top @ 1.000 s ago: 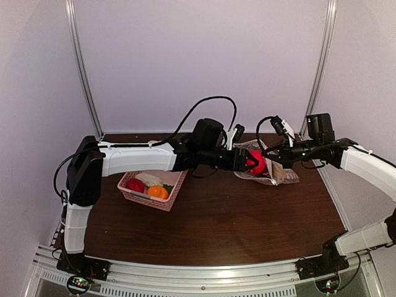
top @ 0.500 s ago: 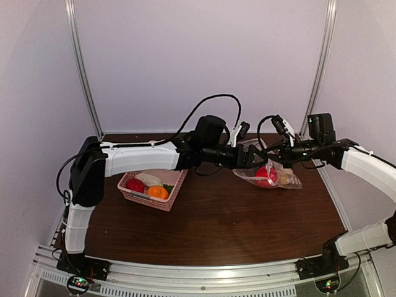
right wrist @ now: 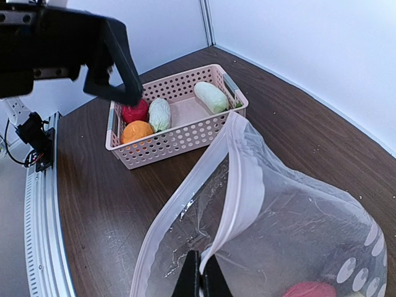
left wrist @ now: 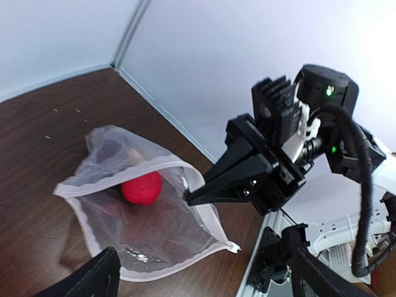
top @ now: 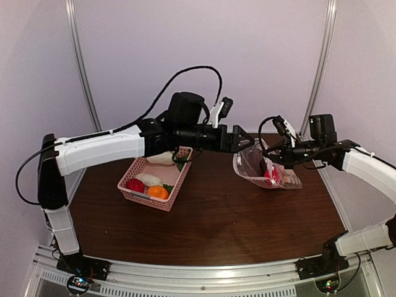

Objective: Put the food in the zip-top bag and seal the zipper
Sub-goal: Adjust the zipper food storage bag at the center of the board.

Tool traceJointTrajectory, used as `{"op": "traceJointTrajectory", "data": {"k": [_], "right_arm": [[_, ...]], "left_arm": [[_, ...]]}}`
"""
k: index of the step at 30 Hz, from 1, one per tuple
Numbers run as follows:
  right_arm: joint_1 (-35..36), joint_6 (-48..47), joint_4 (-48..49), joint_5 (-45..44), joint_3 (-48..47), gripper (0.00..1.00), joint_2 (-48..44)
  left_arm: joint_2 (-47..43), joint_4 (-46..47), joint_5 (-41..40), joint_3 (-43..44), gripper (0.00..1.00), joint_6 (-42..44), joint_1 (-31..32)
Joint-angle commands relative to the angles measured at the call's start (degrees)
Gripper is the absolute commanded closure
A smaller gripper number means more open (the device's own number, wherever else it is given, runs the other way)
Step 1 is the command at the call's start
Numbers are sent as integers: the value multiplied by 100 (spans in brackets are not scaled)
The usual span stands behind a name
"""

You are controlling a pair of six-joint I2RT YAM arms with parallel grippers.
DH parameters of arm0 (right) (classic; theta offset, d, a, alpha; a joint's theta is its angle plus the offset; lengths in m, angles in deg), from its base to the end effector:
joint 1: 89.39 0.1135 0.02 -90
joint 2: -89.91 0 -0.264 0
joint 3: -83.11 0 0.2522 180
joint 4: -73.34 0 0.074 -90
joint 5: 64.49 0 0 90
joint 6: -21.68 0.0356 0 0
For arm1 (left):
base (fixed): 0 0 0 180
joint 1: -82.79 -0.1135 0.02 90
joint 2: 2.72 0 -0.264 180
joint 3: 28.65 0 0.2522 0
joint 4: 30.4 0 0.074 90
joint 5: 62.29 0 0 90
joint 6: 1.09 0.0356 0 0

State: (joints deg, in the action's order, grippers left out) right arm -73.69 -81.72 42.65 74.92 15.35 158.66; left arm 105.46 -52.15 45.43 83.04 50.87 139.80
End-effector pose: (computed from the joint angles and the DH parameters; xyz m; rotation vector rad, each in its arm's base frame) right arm 0.2422 0.0962 0.3042 -0.9867 1.7840 0.9304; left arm 0.2395 -0.3889 0.3460 0.5868 2.0576 -1.3582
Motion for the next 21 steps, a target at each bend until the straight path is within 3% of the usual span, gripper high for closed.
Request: {"op": "traceJointTrajectory", "data": {"k": [1,8,13,21], "right_arm": [[-33,-44,40,-47,56,100,-69],[-26,-22,58,-32,65,100,-55],[-32,-15,70,-50,81,100,-47],[-25,-32,70,-71,108,100,-8]], "left_arm": [[-222,-670,-1440,-274,6,394,-6],[479,-1040,-1259,75,34,320,-11],[1017,-1112,-1229,553,36,322,-15],[1459,-837,-1167,1124,47,44,-366]]}}
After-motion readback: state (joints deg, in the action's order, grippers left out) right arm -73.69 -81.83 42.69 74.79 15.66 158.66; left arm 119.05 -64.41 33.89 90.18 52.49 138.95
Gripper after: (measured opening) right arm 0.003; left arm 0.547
